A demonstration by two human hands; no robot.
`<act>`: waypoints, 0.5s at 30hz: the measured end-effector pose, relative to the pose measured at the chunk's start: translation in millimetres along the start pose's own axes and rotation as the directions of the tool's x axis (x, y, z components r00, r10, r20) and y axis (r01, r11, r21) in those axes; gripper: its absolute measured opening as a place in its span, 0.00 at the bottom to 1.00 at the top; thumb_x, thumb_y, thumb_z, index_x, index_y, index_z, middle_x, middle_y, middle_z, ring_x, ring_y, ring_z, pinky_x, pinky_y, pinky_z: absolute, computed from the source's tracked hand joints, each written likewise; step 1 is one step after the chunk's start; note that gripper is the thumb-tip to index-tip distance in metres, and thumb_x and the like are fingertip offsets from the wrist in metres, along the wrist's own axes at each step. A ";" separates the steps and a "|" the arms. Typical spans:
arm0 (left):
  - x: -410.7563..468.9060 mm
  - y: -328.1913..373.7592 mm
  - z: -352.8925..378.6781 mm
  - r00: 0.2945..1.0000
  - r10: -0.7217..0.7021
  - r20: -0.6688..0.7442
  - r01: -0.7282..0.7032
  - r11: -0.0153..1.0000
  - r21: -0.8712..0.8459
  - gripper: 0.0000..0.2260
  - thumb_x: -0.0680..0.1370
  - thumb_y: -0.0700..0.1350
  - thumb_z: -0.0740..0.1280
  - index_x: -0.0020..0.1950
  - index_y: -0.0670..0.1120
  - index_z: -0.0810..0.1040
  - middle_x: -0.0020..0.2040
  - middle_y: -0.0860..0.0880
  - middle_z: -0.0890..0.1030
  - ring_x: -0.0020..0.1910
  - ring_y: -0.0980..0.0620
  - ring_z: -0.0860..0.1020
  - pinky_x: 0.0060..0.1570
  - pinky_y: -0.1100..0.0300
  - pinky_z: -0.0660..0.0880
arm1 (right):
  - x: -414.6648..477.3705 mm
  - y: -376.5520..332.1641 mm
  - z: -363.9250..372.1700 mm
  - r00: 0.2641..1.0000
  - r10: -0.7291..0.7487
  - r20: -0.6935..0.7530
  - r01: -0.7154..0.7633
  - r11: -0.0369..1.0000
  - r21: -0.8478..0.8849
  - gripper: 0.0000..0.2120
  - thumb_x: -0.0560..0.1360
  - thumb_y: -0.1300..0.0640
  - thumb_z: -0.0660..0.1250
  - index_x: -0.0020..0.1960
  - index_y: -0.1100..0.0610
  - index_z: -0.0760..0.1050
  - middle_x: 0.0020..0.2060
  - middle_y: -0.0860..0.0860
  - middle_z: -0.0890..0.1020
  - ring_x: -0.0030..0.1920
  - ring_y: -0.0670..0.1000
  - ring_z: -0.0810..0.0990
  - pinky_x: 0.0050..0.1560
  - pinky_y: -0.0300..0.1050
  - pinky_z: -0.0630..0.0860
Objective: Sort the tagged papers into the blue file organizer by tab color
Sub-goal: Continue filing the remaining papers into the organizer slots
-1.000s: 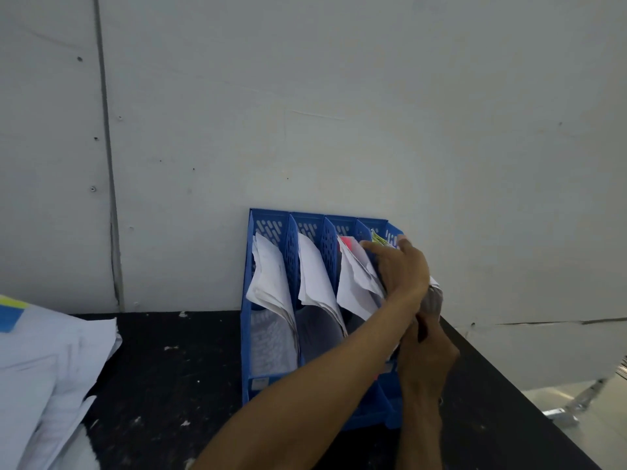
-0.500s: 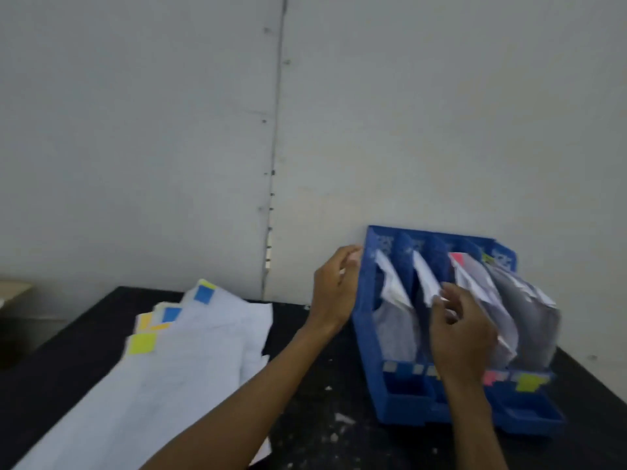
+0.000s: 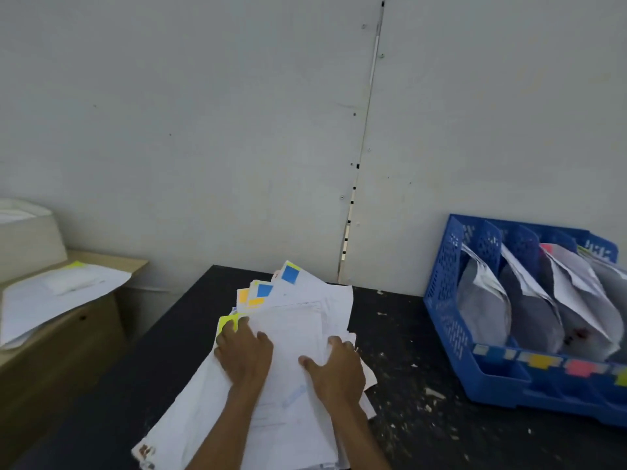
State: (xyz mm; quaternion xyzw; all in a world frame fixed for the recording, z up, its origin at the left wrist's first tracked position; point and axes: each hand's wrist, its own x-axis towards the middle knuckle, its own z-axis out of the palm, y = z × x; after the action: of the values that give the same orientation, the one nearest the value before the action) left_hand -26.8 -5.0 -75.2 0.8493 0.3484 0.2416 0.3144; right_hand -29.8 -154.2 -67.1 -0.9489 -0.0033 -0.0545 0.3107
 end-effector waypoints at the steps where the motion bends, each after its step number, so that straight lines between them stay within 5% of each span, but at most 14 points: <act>1: 1.9 -2.6 0.8 1.000 -0.013 -0.007 0.013 1.000 -0.014 0.21 0.75 0.45 0.67 0.68 0.44 0.73 0.68 0.41 0.71 0.67 0.40 0.66 0.64 0.47 0.63 | -1.2 -1.3 2.8 1.000 0.006 -0.008 -0.006 0.999 0.035 0.30 0.71 0.36 0.67 0.68 0.49 0.67 0.62 0.46 0.75 0.63 0.49 0.73 0.59 0.43 0.71; 7: 16.9 -4.5 -4.0 0.992 -0.120 -0.035 0.120 0.993 -0.015 0.24 0.75 0.49 0.68 0.70 0.47 0.69 0.72 0.40 0.67 0.71 0.39 0.64 0.67 0.43 0.60 | 3.7 11.3 5.1 0.995 0.065 -0.077 -0.039 0.954 0.297 0.11 0.67 0.49 0.77 0.45 0.46 0.76 0.40 0.42 0.79 0.42 0.45 0.79 0.46 0.45 0.78; 12: 25.8 -3.5 -15.3 0.977 -0.167 -0.129 0.145 0.975 -0.167 0.22 0.76 0.43 0.68 0.70 0.47 0.71 0.63 0.41 0.76 0.62 0.39 0.73 0.61 0.42 0.66 | 6.4 16.9 8.2 0.995 0.043 -0.088 -0.011 0.944 0.330 0.08 0.69 0.51 0.76 0.46 0.46 0.79 0.37 0.42 0.79 0.38 0.44 0.78 0.42 0.42 0.77; 15: 23.6 -4.2 -17.4 0.969 -0.056 -0.240 -0.022 0.950 -0.310 0.16 0.78 0.42 0.68 0.65 0.46 0.76 0.58 0.41 0.79 0.56 0.39 0.77 0.56 0.45 0.71 | 6.5 20.4 12.5 0.995 0.024 -0.100 0.011 0.942 0.335 0.09 0.69 0.50 0.75 0.48 0.47 0.80 0.39 0.41 0.80 0.40 0.43 0.79 0.45 0.43 0.79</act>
State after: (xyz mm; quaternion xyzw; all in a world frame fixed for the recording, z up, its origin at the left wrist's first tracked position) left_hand -24.5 21.3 -61.8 0.7498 0.3497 0.3938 0.4005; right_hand -21.3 -163.5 -88.5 -0.8781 0.0068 -0.1009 0.4676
